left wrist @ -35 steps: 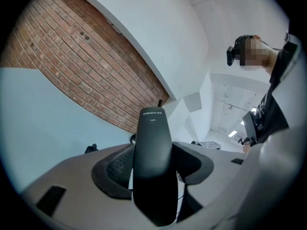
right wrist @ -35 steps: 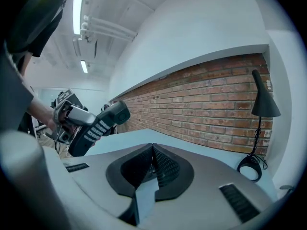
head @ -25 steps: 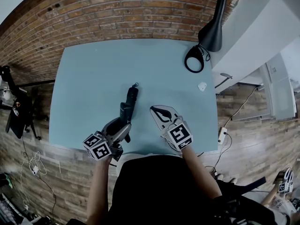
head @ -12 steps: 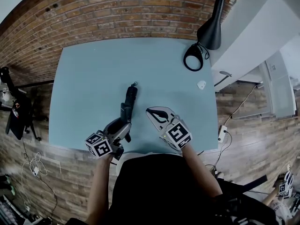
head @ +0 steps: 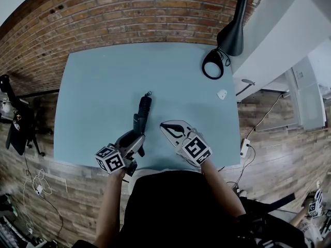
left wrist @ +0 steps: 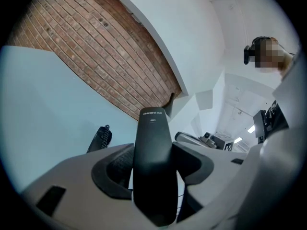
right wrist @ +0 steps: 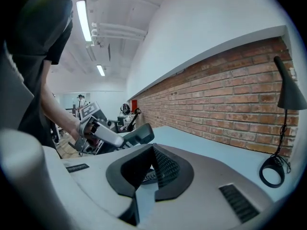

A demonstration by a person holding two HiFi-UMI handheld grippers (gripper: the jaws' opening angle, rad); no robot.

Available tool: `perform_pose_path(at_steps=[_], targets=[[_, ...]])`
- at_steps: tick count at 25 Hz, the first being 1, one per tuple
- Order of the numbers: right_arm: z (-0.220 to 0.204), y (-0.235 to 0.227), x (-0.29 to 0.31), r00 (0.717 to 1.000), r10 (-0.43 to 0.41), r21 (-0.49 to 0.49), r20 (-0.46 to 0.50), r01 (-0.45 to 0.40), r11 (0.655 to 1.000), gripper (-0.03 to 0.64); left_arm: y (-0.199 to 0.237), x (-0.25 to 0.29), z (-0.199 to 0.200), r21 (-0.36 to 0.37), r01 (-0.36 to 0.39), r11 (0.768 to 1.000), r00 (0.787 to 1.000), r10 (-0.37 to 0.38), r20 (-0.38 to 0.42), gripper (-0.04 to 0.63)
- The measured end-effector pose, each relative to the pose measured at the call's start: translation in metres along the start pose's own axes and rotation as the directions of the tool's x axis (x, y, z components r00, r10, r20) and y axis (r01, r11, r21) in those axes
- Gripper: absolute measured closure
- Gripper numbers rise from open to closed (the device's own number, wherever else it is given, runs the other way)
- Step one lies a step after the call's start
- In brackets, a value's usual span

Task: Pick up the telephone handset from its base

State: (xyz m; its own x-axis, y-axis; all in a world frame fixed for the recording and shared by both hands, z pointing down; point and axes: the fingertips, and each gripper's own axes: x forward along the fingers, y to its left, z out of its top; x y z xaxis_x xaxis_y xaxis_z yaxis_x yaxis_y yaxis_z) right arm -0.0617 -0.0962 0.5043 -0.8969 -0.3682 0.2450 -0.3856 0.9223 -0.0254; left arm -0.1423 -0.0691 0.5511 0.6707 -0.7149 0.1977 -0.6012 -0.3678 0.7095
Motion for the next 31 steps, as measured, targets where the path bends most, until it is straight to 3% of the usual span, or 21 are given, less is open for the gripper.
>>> perform_pose_path(at_steps=[31], targets=[[0.0005,0.0051,-0.0015,0.999,0.04,0.015,-0.006,-0.04,0.999,0.615,0.0002,-0.0023,0.0076,-0.027,-0.004,1.0,1.0,0.004,0.019,0.333]])
